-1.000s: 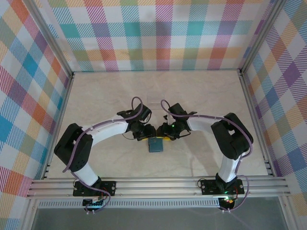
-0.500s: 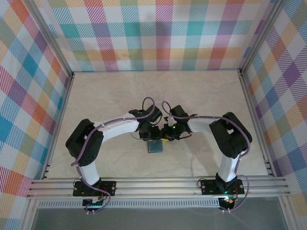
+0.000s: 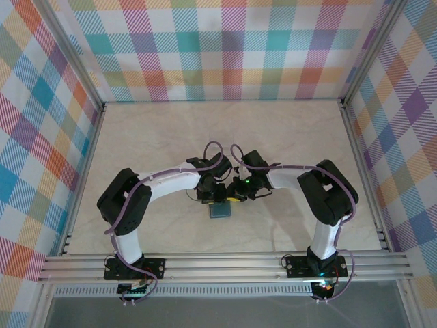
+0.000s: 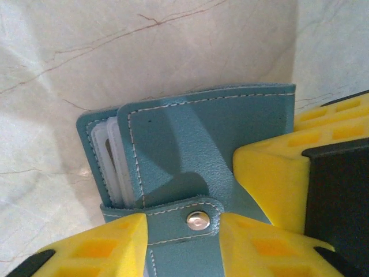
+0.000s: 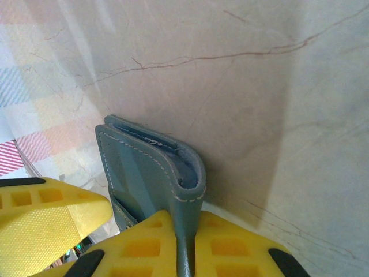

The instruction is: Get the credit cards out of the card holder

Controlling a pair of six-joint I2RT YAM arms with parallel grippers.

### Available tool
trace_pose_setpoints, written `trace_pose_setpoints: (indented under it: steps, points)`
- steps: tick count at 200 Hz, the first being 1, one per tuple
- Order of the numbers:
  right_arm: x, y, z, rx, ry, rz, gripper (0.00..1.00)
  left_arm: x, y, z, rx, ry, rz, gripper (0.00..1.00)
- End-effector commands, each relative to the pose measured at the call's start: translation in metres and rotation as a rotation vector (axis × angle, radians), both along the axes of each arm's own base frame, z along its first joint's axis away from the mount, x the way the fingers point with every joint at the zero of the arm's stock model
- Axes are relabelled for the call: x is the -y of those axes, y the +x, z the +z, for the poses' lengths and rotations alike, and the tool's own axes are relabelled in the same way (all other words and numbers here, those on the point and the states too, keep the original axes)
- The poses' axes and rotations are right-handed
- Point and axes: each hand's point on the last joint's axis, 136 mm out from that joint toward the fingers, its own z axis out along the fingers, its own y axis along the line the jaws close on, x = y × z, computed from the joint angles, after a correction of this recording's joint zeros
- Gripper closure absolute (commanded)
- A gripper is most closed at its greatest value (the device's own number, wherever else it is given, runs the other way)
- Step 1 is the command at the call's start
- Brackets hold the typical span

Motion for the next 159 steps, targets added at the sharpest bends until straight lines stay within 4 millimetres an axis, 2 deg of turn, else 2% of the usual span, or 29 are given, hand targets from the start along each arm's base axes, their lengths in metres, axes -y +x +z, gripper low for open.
trace_pose_setpoints:
  steps: [1, 20, 64, 102, 159]
  points:
    - [0.004, -0.005, -0.011, -0.054, -0.025, -0.018, 0.87, -0.002, -0.014, -0.015, -0.048, 0.053, -0.047, 0.58]
    - [0.005, -0.005, -0.010, -0.053, -0.030, -0.019, 0.87, -0.006, -0.016, -0.019, -0.059, 0.073, -0.058, 0.58]
    - [0.006, -0.005, -0.007, -0.052, -0.042, -0.021, 0.87, -0.018, -0.017, -0.024, -0.058, 0.146, -0.079, 0.67]
    - [0.008, -0.004, -0.004, -0.045, -0.052, -0.021, 0.87, -0.025, -0.017, -0.028, -0.058, 0.188, -0.091, 0.71]
    - [0.010, -0.004, -0.005, -0.041, -0.069, -0.021, 0.89, -0.031, -0.011, -0.020, -0.011, 0.208, -0.079, 0.86]
